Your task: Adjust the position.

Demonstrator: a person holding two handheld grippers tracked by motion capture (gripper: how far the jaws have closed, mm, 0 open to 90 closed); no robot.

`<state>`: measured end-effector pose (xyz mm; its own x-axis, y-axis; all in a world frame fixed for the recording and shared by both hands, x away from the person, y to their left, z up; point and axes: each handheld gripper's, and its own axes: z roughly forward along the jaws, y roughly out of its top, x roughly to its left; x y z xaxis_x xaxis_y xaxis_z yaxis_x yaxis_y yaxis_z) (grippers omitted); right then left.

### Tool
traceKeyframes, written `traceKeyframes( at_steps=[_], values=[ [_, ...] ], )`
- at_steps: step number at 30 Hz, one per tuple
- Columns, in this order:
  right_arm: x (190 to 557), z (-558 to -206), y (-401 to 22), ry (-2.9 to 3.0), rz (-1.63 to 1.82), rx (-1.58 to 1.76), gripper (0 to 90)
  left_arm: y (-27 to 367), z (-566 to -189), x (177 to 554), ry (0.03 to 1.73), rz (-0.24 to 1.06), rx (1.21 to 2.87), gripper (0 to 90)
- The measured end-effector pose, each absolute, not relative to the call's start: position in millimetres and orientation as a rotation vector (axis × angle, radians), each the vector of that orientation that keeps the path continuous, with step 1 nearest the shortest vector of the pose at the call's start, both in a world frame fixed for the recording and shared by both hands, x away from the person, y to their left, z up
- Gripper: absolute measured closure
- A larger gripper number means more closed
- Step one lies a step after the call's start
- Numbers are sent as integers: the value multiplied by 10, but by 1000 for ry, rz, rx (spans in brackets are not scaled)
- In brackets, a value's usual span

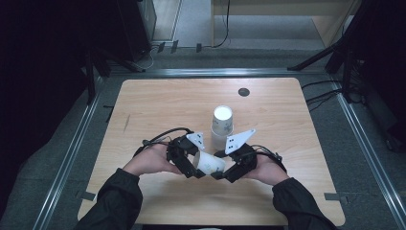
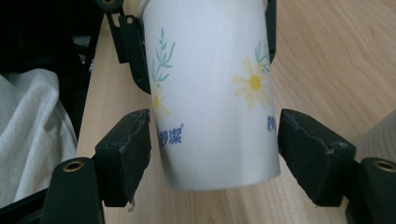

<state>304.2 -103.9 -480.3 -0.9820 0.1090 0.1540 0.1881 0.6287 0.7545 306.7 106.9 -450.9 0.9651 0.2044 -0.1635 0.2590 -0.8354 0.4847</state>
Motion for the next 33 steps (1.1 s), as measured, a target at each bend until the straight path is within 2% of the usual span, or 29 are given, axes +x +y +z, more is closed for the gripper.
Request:
traceKeyframes(
  at_steps=[5,11,13,17,33],
  values=[
    [3018,-4837,-999,-2770,-1256,-212,329,1047,-4501,3060,316,-163,2595,254],
    [3009,-4849,-992,-2780,-1228,-197,347,1039,-4518,3055,293,-151,2601,251],
    [3009,-4844,-993,-2783,-1228,-200,346,1047,-4524,3056,284,-140,2589,228],
    [3013,-4826,-1009,-2783,-1251,-188,346,1058,-4522,3050,294,-115,2570,125],
    [3065,-4728,-1155,-2741,-1342,-234,345,1268,-4518,3054,348,-121,2414,128]
  ],
)
